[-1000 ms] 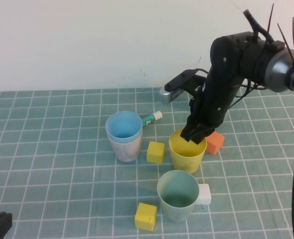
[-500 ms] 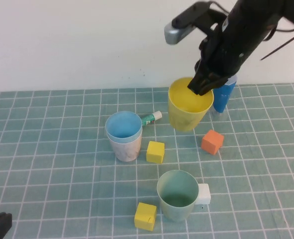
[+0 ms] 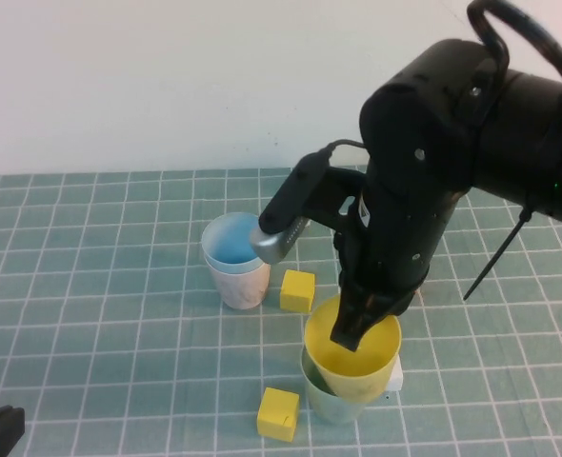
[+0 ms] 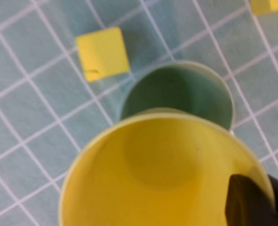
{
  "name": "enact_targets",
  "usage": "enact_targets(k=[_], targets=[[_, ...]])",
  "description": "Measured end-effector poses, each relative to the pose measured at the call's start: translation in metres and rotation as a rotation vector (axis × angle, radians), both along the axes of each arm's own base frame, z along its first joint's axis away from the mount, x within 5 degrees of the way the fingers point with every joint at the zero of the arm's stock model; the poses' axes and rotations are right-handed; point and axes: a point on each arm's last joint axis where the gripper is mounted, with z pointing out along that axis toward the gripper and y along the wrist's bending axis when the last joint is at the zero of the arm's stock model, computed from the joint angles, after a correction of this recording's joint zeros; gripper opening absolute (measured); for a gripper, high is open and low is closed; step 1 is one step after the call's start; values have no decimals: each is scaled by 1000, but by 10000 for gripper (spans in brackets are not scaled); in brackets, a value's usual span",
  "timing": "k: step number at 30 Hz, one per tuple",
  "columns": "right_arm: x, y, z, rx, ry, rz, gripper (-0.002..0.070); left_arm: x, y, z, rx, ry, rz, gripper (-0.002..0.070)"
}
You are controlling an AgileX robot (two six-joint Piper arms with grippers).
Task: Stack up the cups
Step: Place the yellow cup on the green cup
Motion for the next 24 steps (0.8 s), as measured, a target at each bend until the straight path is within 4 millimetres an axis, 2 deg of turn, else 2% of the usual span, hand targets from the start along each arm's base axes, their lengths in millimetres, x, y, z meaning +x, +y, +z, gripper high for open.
enact_targets(k=[5, 18, 21, 24], targets=[[6, 2, -9, -3, -39, -27, 16, 0, 0, 0, -4, 1, 0, -1], [10, 6, -11, 38, -67, -63, 23, 0, 0, 0, -8, 0, -1, -1], [10, 6, -12, 40, -66, -72, 76, 0, 0, 0, -8, 0, -1, -2], [11, 6, -12, 38, -64, -74, 169, 0, 0, 0, -8, 0, -1, -1]])
